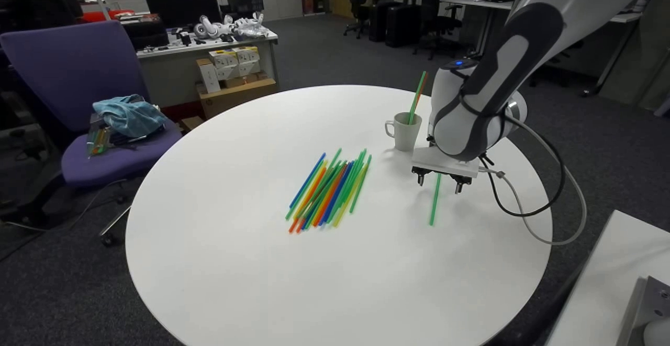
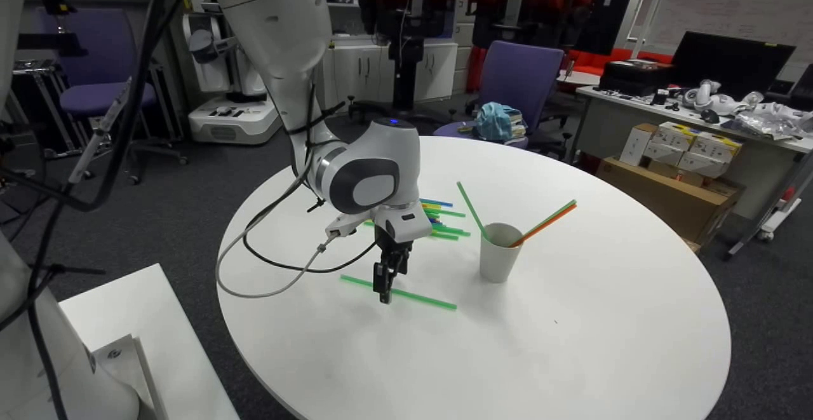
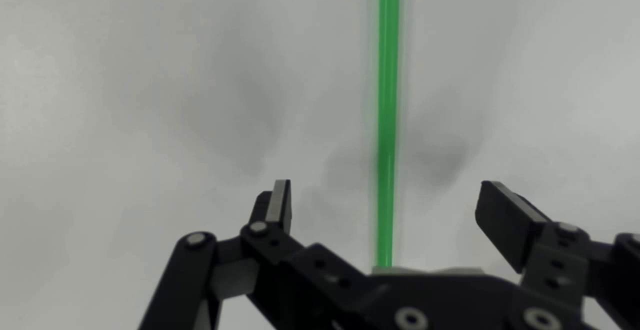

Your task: Put one straw in the cup

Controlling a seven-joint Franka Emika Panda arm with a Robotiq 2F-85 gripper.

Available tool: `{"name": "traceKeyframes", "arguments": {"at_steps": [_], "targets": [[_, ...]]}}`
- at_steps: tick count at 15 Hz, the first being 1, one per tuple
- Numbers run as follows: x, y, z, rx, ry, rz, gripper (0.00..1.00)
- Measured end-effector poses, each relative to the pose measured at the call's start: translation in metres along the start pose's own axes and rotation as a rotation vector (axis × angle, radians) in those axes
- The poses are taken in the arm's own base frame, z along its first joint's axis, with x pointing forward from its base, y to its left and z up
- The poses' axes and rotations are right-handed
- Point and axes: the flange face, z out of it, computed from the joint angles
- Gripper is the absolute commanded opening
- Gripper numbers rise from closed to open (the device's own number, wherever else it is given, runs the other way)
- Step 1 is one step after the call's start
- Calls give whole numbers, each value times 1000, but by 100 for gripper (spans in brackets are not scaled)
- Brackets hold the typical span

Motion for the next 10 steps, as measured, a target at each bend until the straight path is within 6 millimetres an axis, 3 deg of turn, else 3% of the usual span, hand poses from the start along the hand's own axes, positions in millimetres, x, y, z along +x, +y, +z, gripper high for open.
{"name": "traceKeyframes", "arguments": {"at_steps": [2, 3, 4, 6, 10], "targets": [[0, 1, 3, -2, -2, -5, 100], [0, 1, 4, -2, -3, -7, 75], [0, 2, 5, -2, -4, -8, 74], [-1, 2, 5, -1, -6, -15, 60], [0, 1, 5, 4, -8, -22, 28]]}}
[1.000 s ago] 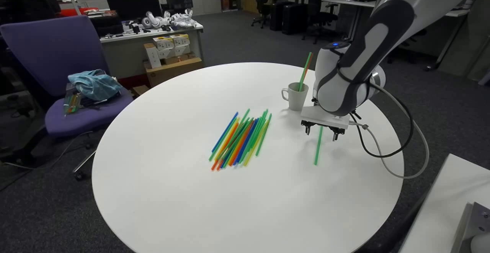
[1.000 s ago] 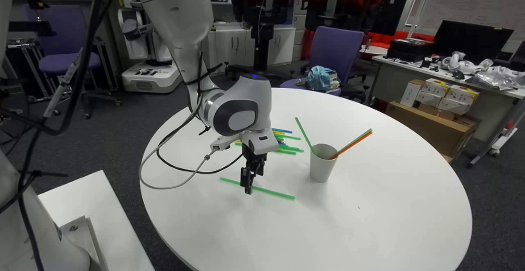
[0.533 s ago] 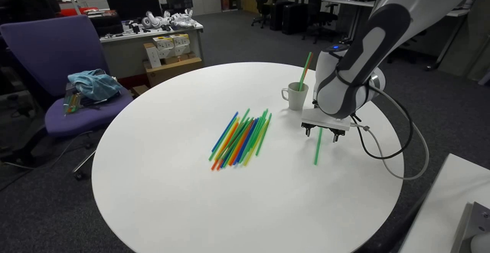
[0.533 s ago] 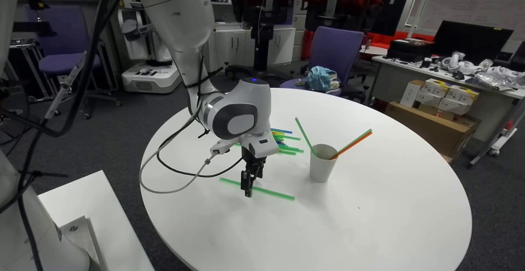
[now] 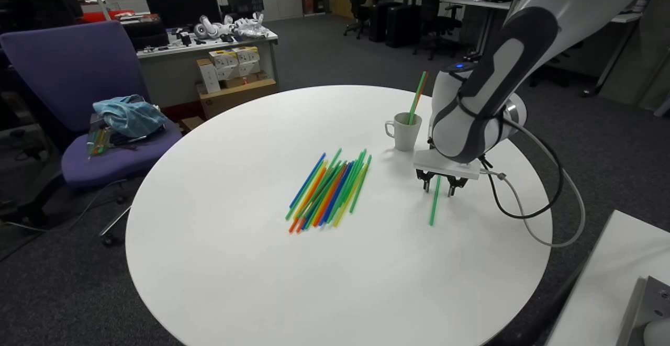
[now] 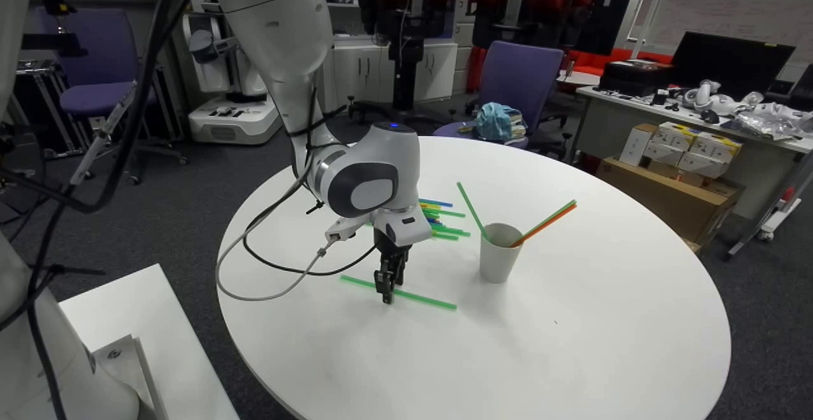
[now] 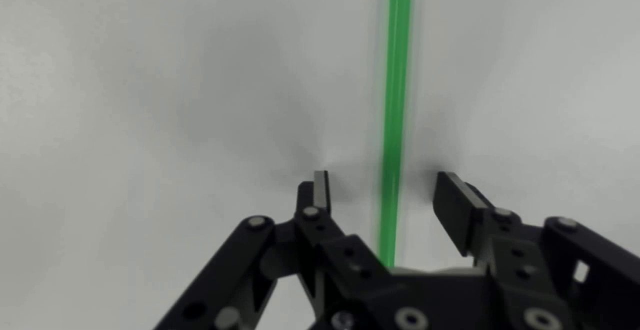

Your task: Put one straw in the cup

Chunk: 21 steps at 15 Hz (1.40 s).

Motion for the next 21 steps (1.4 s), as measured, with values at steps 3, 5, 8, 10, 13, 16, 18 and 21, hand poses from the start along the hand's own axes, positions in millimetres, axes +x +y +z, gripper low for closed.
{"name": "traceKeyframes", "arguments": {"at_steps": [3, 5, 8, 10, 13, 16, 18, 21], "targets": [[2, -2, -2, 20, 10, -2, 5], [2, -2, -3, 25, 13, -2, 0], [2, -3, -4, 28, 13, 1, 0], [5, -3, -6, 36, 24, 4, 0], [28, 0, -22, 65, 139, 0, 0], [55, -2, -52, 82, 303, -10, 0], [72, -8, -78, 90, 405, -10, 0], [89, -22, -120, 107, 553, -3, 0]]}}
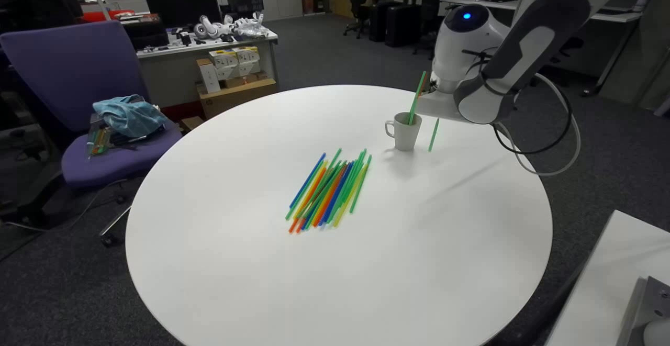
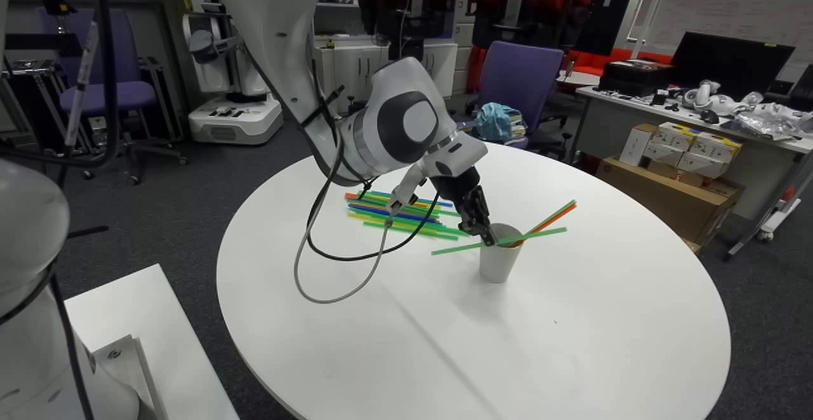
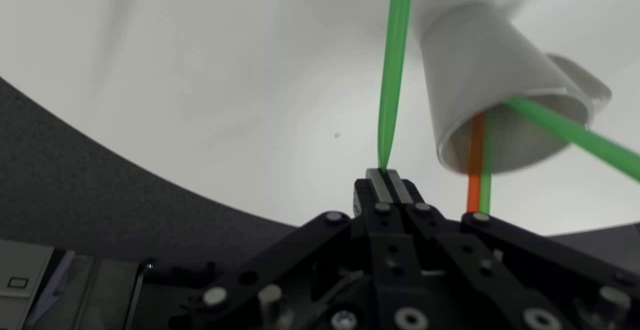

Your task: Put one straw in the cup

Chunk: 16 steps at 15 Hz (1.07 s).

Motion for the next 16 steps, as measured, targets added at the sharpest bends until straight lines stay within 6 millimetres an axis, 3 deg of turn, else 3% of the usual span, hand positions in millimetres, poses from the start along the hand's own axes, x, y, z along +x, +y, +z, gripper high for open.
{"name": "traceKeyframes", "arguments": {"at_steps": [5, 9, 16], "targets": [[26, -37, -24, 6, 209, -12, 0], [24, -55, -17, 1, 360, -12, 0], [17, -61, 6, -36, 612, -3, 0]]}}
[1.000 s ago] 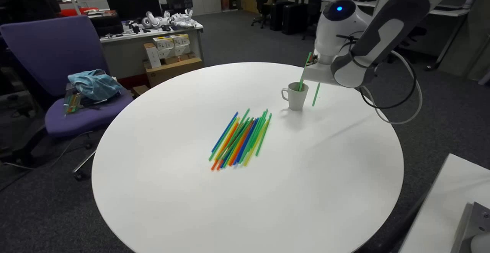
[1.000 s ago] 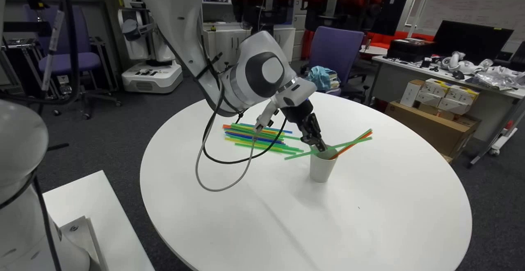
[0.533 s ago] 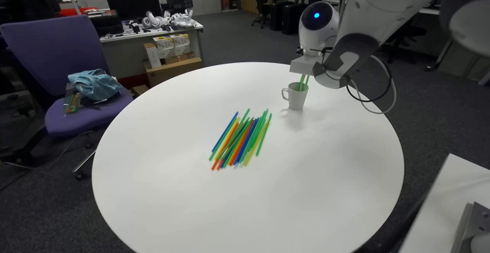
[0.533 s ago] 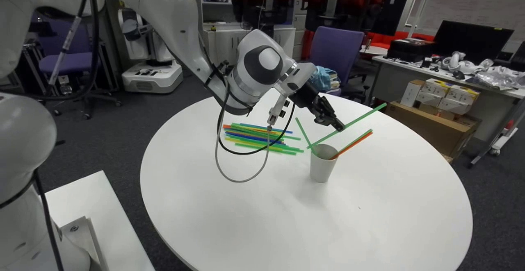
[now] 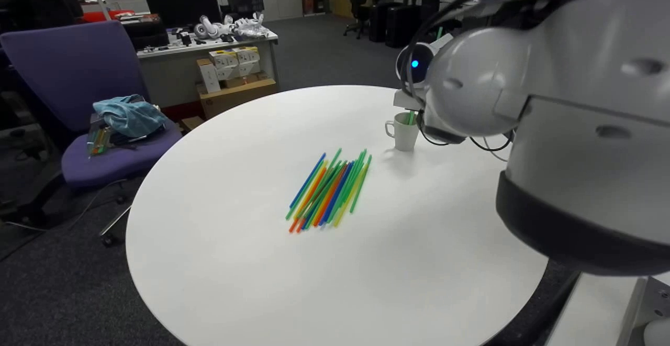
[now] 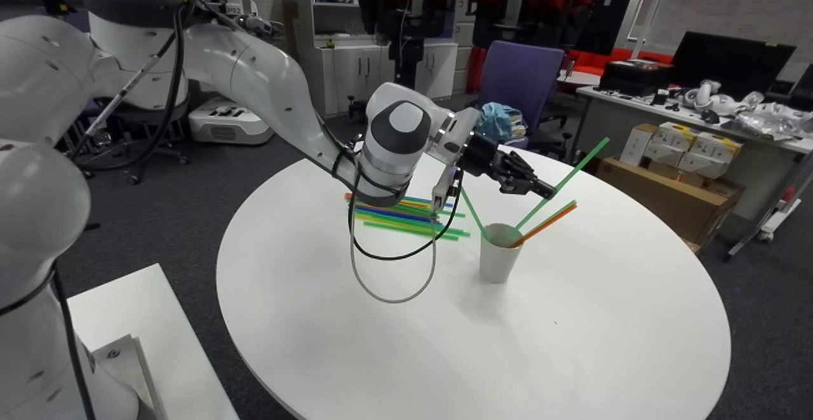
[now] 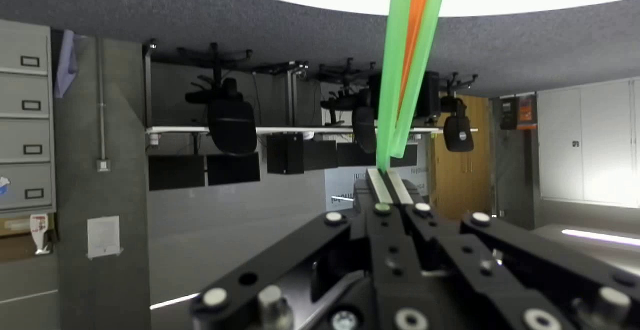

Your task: Put one straw in the cup

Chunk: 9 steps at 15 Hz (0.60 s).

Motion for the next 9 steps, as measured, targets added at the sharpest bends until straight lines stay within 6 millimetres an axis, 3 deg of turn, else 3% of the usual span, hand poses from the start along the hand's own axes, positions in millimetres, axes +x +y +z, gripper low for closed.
{"name": "traceKeyframes", "arguments": {"at_steps": [5, 9], "targets": [[-12, 1, 5, -10, 153, -48, 0], [18, -3, -4, -4, 216, -26, 0]]}}
